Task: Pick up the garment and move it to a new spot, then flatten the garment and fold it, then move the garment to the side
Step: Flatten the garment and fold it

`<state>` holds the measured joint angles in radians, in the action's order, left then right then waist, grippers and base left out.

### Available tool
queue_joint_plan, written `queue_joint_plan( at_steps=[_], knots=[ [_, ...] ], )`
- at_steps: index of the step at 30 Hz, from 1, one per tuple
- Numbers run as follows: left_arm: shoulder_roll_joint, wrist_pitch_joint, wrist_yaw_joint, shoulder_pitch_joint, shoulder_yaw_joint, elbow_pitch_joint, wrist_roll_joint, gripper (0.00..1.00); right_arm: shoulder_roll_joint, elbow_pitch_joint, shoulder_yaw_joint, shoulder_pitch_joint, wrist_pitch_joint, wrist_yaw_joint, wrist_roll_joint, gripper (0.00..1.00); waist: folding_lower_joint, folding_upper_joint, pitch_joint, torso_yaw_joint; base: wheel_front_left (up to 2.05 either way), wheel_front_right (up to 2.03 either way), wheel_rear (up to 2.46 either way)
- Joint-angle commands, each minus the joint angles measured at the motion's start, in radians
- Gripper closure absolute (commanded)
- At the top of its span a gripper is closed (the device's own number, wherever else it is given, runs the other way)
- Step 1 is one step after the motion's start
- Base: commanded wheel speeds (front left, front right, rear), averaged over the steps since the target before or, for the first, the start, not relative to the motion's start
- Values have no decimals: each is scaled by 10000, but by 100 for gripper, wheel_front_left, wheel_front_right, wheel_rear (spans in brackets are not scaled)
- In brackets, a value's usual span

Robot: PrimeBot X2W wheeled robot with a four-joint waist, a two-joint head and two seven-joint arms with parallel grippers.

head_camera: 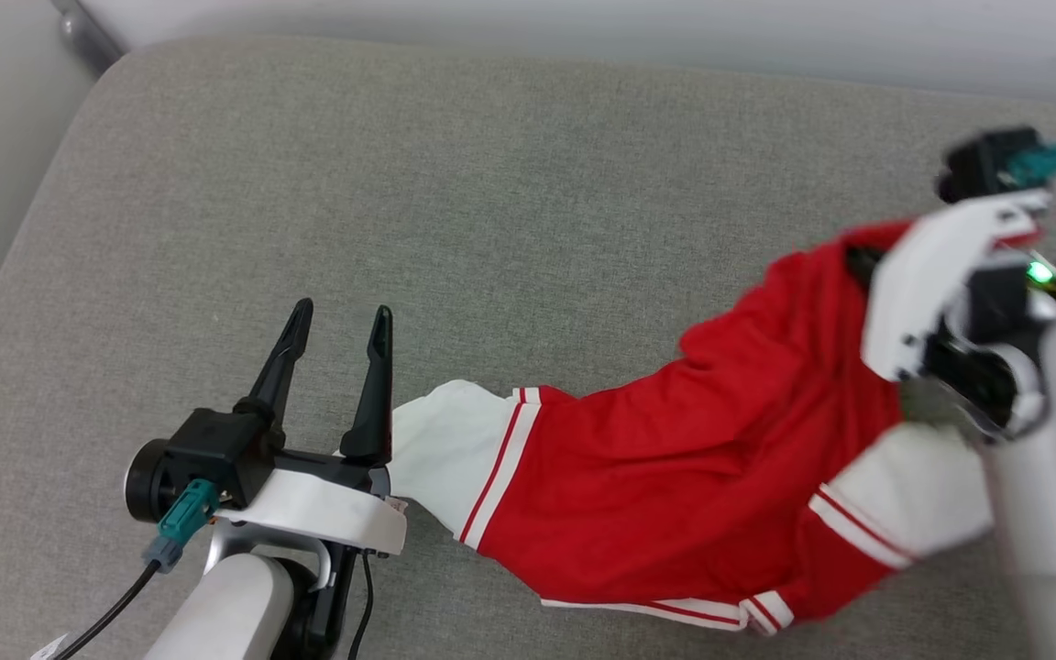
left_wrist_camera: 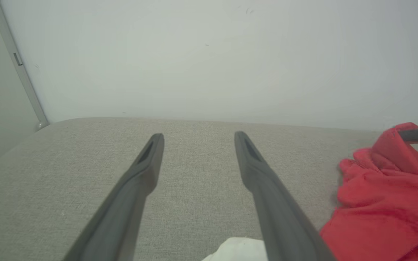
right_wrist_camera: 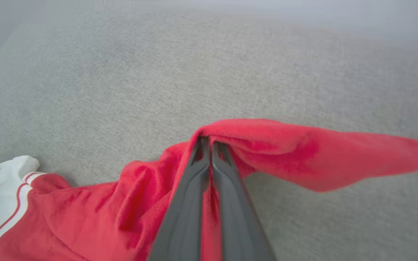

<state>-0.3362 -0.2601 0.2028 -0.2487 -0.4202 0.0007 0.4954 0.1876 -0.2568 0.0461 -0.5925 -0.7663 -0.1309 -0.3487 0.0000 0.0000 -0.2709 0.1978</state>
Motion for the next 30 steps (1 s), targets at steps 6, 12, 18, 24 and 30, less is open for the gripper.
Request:
queue_joint_plan(
  at_steps=[6,12,18,24,30],
  knots=[
    [166,-65,-246,-289,-56,238,-102,0,-481,-1765,1697,-1397,1027,3,-408,100,0,0,-229,220,0,0,0],
    [331,-70,-365,-361,-64,446,-177,0,-468,-3609,2527,-1391,2025,3,-704,51,0,0,-258,403,0,0,0],
    [284,-71,-361,-57,111,643,-209,0,-256,-3558,2831,-1108,4473,3,-781,0,0,0,105,105,0,0,0],
    [70,-34,-161,349,327,739,-109,0,-57,-2632,2371,-167,6972,3,-382,0,0,0,759,-523,0,0,0],
    [-200,102,78,766,569,696,11,0,-49,-1568,1364,1277,7886,3,-5,0,0,0,1224,-1089,0,0,0]
  ],
)
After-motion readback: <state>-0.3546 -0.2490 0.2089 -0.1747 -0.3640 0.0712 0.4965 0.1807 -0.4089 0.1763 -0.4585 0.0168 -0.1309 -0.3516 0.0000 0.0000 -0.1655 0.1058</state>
